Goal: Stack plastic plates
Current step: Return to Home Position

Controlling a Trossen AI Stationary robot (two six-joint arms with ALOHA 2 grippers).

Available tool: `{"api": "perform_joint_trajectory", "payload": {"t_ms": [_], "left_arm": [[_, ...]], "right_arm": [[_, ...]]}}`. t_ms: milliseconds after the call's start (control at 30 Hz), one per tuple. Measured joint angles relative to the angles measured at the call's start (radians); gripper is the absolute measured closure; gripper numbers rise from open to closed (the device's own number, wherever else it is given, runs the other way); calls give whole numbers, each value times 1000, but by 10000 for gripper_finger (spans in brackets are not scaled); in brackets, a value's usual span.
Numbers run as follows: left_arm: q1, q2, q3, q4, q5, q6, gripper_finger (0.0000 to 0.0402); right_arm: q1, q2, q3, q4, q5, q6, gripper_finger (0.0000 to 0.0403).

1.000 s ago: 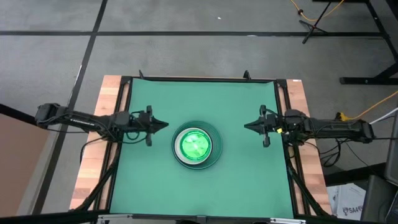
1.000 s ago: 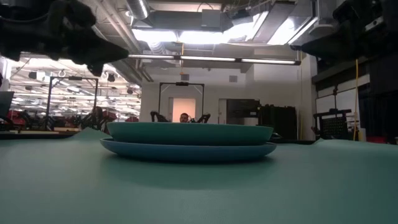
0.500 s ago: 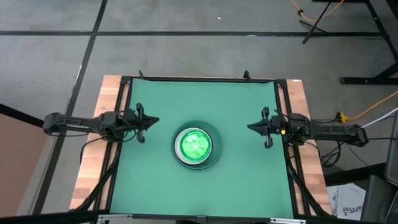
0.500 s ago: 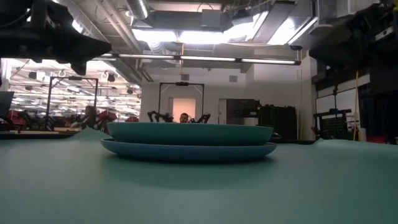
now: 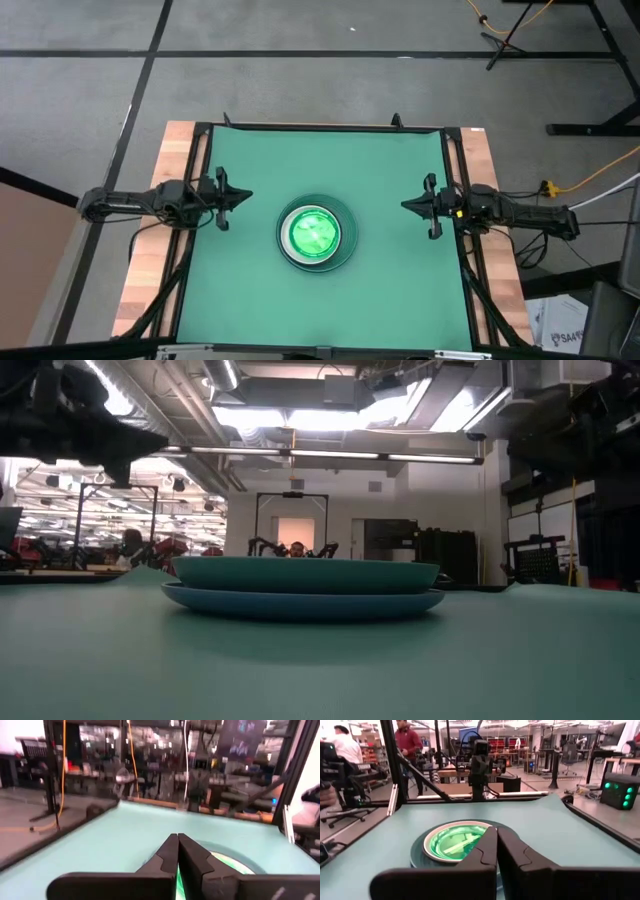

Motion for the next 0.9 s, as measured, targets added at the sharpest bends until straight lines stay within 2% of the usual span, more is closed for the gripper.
{"api": "perform_joint_trajectory", "payload": {"t_ms": [433, 600, 733, 900], "left_arm": [[-2, 3, 0, -16, 26, 24, 397], [-2, 24, 0, -17, 21, 42, 397], [-2, 24, 0, -17, 22, 33, 397], [-2, 24, 0, -16, 16, 129, 397]], "right_arm": [[0, 0, 0, -3, -14, -14, 402], [0, 1, 0, -15, 58, -15, 402], [0, 2, 0, -15, 69, -15, 402], [0, 2, 0, -15, 69, -15, 402]]}}
